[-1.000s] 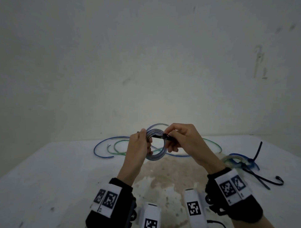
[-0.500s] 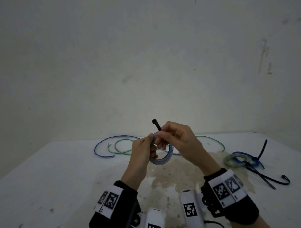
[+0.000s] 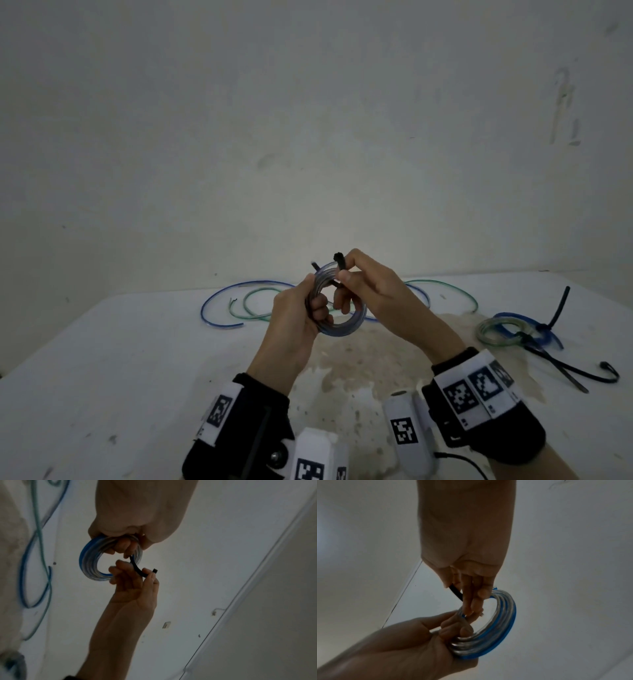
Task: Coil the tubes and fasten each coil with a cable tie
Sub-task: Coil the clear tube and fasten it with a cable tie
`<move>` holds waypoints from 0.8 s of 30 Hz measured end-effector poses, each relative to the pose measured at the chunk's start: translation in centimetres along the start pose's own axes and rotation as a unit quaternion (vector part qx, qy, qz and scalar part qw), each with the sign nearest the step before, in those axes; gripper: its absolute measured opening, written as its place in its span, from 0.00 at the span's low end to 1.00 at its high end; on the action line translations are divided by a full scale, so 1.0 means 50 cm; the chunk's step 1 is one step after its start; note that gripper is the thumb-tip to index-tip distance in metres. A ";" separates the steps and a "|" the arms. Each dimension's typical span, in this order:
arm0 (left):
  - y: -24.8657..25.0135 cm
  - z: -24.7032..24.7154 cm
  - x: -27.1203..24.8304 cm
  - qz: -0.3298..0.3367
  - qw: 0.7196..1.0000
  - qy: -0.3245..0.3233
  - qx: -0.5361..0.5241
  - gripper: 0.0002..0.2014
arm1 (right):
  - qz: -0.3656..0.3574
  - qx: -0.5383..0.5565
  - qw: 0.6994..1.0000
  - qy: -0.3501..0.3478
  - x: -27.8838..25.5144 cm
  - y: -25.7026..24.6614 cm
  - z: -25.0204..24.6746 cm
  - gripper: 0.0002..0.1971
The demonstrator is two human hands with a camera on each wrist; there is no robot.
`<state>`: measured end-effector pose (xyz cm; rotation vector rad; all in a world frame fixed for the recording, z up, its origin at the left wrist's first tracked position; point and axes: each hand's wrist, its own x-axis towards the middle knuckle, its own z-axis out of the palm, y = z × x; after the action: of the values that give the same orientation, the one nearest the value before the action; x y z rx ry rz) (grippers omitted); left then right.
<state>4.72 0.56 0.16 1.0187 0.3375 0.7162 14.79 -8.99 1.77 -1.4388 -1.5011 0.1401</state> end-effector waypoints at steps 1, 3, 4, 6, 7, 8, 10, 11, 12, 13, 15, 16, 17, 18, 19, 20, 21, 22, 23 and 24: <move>-0.001 0.002 -0.002 0.017 1.000 0.001 0.018 0.11 | -0.005 -0.028 1.000 0.011 0.000 0.001 -0.001 0.09; -0.002 0.007 -0.008 0.043 0.998 0.000 0.050 0.12 | -0.042 -0.084 0.995 0.044 0.001 0.002 -0.002 0.08; -0.002 0.010 -0.011 0.057 0.996 -0.001 0.063 0.13 | -0.064 -0.114 0.989 0.068 0.003 0.004 -0.001 0.08; 0.000 0.017 -0.018 0.089 0.993 0.000 0.083 0.14 | -0.087 -0.146 0.979 0.116 0.007 0.006 0.004 0.07; 0.003 0.020 -0.021 0.106 0.990 0.001 0.095 0.14 | -0.083 -0.138 0.978 0.135 0.009 0.007 0.007 0.08; 0.005 0.023 -0.024 0.125 0.986 0.000 0.109 0.13 | -0.075 -0.115 0.980 0.147 0.010 0.007 0.008 0.08; 0.008 0.028 -0.030 0.168 0.974 -0.012 0.148 0.11 | -0.059 -0.031 0.986 0.150 0.012 0.007 0.010 0.09; 0.009 0.029 -0.033 0.191 0.965 -0.016 0.179 0.09 | -0.050 0.011 0.988 0.145 0.011 0.006 0.012 0.10; 0.009 0.030 -0.036 0.213 0.953 -0.018 0.215 0.08 | -0.039 0.039 0.988 0.141 0.011 0.006 0.015 0.11; 0.008 0.030 -0.038 0.233 0.940 -0.019 0.248 0.08 | -0.029 0.058 0.988 0.141 0.010 0.005 0.018 0.11; 0.003 0.031 -0.042 0.274 0.916 -0.015 0.293 0.08 | -0.013 0.086 0.985 0.149 0.009 0.002 0.028 0.12; 0.000 0.031 -0.042 0.292 0.906 -0.006 0.306 0.09 | -0.006 0.099 0.983 0.155 0.008 -0.001 0.032 0.11; -0.002 0.032 -0.043 0.307 0.898 0.004 0.315 0.11 | 0.000 0.108 0.981 0.162 0.009 -0.005 0.036 0.11; -0.005 0.034 -0.043 0.318 0.892 0.011 0.322 0.12 | 0.001 0.110 0.979 0.169 0.009 -0.009 0.040 0.10; -0.008 0.035 -0.043 0.325 0.887 0.013 0.329 0.12 | 0.000 0.103 0.979 0.174 0.008 -0.013 0.042 0.09; -0.011 0.036 -0.042 0.330 0.882 0.014 0.336 0.13 | -0.003 0.085 0.980 0.179 0.007 -0.015 0.045 0.09; -0.012 0.037 -0.042 0.334 0.877 0.015 0.345 0.13 | -0.008 0.061 0.982 0.178 0.006 -0.018 0.048 0.09; -0.012 0.036 -0.042 0.340 0.871 0.018 0.355 0.13 | -0.015 0.037 0.984 0.175 0.005 -0.020 0.050 0.10; -0.011 0.034 -0.042 0.346 0.865 0.020 0.363 0.13 | -0.020 0.023 0.985 0.169 0.003 -0.023 0.053 0.10; -0.009 0.032 -0.042 0.349 0.861 0.022 0.370 0.14 | -0.024 0.019 0.986 0.165 0.003 -0.024 0.055 0.10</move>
<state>4.29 -2.06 0.42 1.9095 0.2809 1.3161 12.08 -7.73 1.34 -1.3209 -1.2518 -0.0954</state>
